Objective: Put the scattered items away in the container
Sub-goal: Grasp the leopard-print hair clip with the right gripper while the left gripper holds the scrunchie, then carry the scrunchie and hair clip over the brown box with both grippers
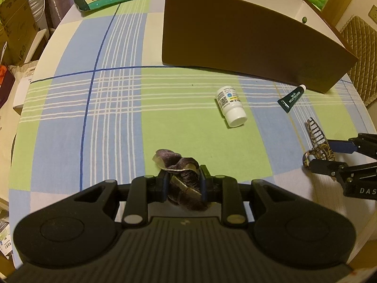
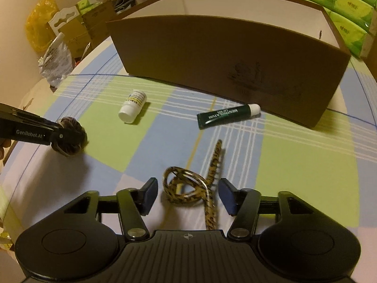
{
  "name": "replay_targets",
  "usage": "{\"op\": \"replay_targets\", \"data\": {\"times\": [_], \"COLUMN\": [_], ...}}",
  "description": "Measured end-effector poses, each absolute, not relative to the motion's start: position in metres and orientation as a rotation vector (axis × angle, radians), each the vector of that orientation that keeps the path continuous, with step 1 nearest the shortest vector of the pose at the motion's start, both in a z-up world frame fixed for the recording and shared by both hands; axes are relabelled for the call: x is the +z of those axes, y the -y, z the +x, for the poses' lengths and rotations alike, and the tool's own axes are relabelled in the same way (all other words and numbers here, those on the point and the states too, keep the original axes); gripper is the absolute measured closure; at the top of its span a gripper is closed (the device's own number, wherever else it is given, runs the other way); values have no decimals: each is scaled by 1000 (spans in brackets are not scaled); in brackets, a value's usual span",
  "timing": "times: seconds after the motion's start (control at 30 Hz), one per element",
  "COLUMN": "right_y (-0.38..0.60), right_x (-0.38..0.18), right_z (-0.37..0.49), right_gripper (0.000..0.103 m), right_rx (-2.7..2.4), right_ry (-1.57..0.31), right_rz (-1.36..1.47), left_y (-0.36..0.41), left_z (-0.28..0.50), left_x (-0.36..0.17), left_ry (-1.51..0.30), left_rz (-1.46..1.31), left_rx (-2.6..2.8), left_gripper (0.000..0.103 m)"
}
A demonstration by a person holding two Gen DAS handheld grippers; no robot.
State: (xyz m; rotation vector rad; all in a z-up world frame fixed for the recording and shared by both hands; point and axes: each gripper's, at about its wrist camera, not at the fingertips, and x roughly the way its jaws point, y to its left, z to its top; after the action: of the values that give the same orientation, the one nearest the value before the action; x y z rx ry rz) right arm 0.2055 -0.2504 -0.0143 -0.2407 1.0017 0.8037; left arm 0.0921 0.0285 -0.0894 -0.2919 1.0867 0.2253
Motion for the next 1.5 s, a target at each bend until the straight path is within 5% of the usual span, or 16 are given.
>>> {"op": "replay_targets", "data": {"times": [0.47,0.7,1.5], "right_y": [243,243,272], "right_x": [-22,-22,-10], "right_z": [211,210,212], "right_gripper": [49,61,63], "right_rx": [765,750,697], "right_ry": [-1000,-991,-1014], "right_rz": [-262,-302,-210], "left_y": [-26,-25,-18], "left_z": [91,93,91], "left_x": [-88,-89,-83], "left_ry": [-1087,-1091,-1082], "left_rz": [-287,-280,-249], "left_rx": [226,226,204], "left_gripper": [81,80,82]}}
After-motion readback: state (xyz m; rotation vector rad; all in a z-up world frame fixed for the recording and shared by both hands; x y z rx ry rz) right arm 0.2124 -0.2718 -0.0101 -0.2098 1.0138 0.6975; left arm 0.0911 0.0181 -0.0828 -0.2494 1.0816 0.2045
